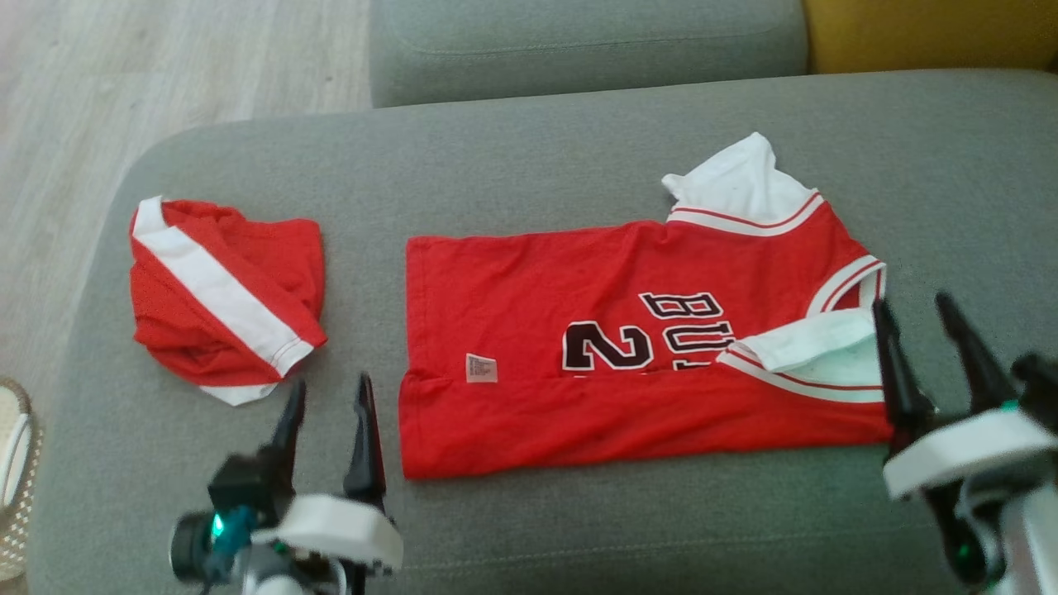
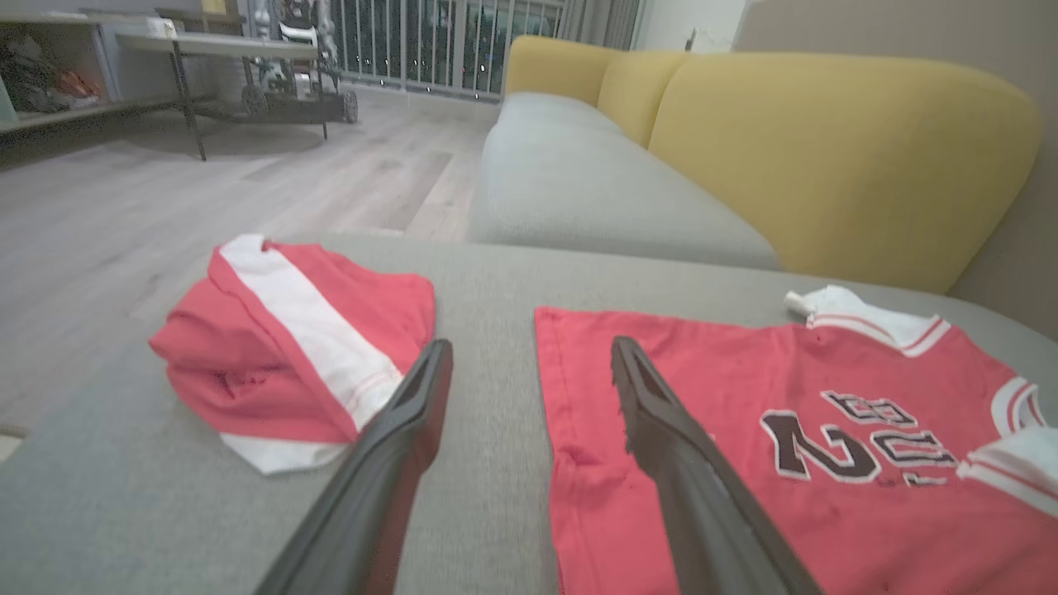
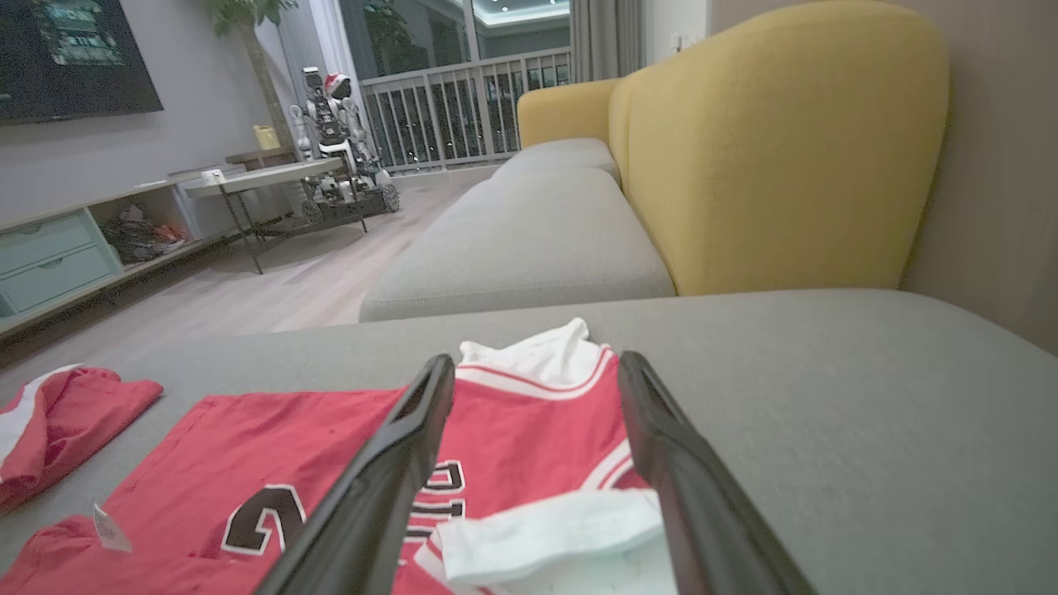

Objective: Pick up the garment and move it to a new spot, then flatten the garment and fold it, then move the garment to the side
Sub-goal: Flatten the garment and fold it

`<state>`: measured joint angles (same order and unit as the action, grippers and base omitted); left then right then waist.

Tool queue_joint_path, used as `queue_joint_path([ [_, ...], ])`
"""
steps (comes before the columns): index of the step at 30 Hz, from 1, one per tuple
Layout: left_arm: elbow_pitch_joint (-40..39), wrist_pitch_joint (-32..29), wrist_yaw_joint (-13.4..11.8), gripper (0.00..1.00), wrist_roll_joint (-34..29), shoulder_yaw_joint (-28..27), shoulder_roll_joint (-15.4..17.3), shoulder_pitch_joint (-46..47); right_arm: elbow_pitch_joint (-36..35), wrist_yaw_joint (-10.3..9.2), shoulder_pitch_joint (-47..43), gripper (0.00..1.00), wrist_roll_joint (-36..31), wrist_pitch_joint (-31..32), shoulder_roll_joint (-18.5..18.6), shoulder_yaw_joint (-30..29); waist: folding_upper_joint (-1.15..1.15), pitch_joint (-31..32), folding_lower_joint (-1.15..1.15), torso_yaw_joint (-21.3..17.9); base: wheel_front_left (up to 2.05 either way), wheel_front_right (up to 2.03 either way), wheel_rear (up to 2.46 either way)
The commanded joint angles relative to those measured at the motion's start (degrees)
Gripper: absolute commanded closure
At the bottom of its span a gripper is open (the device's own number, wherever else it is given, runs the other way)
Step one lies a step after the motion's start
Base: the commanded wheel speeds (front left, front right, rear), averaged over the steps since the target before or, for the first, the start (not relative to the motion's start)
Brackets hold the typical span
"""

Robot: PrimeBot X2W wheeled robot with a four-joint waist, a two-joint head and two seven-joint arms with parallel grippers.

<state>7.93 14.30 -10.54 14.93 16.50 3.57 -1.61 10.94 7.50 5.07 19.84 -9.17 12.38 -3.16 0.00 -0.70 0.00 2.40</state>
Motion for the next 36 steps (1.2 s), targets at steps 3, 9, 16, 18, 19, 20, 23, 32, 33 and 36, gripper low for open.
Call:
queue_joint_path([
  [3, -0.06, 0.69, 0.77, 0.00, -0.51, -2.04, -0.37, 1.29, -3.26, -0.01, -0.66, 0.00, -1.96, -0.52, -1.67, -0.63, 0.00, -0.07, 0.00, -0.59, 0.00, 0.00, 0.00],
  [9, 5.94, 0.69, 2.76, 0.00, 1.81, -1.65, -0.64, 2.16, -6.23, -0.01, -1.28, 0.00, -4.26, 1.04, -3.70, -1.87, 0.00, -1.02, 0.00, -2.25, 0.00, 0.00, 0.00],
  [16, 15.38, 0.70, 4.44, 0.00, 8.14, 1.12, -0.67, 6.33, -9.08, -0.01, -0.70, 0.00, -3.78, 2.15, -2.96, -0.01, 0.00, -2.71, 0.00, -4.72, 0.00, 0.00, 0.00],
  [18, 18.42, 0.70, 4.56, 0.00, 9.37, 1.73, -0.68, 7.37, -9.34, -0.01, -0.73, 0.00, -3.60, 2.16, -2.49, 0.43, 0.00, -3.11, 0.00, -5.48, 0.00, 0.00, 0.00],
  [19, 19.80, 0.70, 4.49, 0.00, 10.04, 1.95, -0.68, 7.91, -9.46, -0.01, -0.71, 0.00, -3.52, 2.19, -2.31, 0.55, 0.00, -3.32, 0.00, -5.84, 0.00, 0.00, 0.00],
  [20, 21.04, 0.70, 4.39, 0.00, 10.81, 2.12, -0.68, 8.44, -9.57, -0.01, -0.66, 0.00, -3.48, 2.19, -2.16, 0.58, 0.00, -3.53, 0.00, -6.19, 0.00, 0.00, 0.00],
  [23, 24.59, 0.70, 3.99, 0.00, 12.27, 2.83, -0.68, 9.97, -9.80, -0.01, -0.52, 0.00, -3.84, 2.26, -1.75, 0.49, 0.00, -4.08, 0.00, -7.09, 0.00, 0.00, 0.00],
  [32, 32.33, 0.70, 3.84, 0.00, 13.98, 4.39, -0.68, 13.71, -10.42, -0.01, 0.00, 0.00, -3.90, 2.20, -0.69, 0.81, 0.00, -5.19, 0.00, -8.52, 0.00, 0.00, 0.00],
  [33, 33.31, 0.70, 4.00, 0.00, 14.20, 5.04, -0.68, 14.04, -10.46, -0.01, 0.05, 0.00, -3.97, 2.17, -0.61, 0.78, 0.00, -5.28, 0.00, -8.60, 0.00, 0.00, 0.00],
  [36, 35.97, 0.70, 4.99, 1.00, 15.20, 6.94, -0.68, 15.33, -10.48, -0.01, 0.38, 0.00, -4.28, 2.18, -0.59, 0.42, 0.00, -5.69, 0.00, -8.60, 0.00, 0.00, 0.00],
])
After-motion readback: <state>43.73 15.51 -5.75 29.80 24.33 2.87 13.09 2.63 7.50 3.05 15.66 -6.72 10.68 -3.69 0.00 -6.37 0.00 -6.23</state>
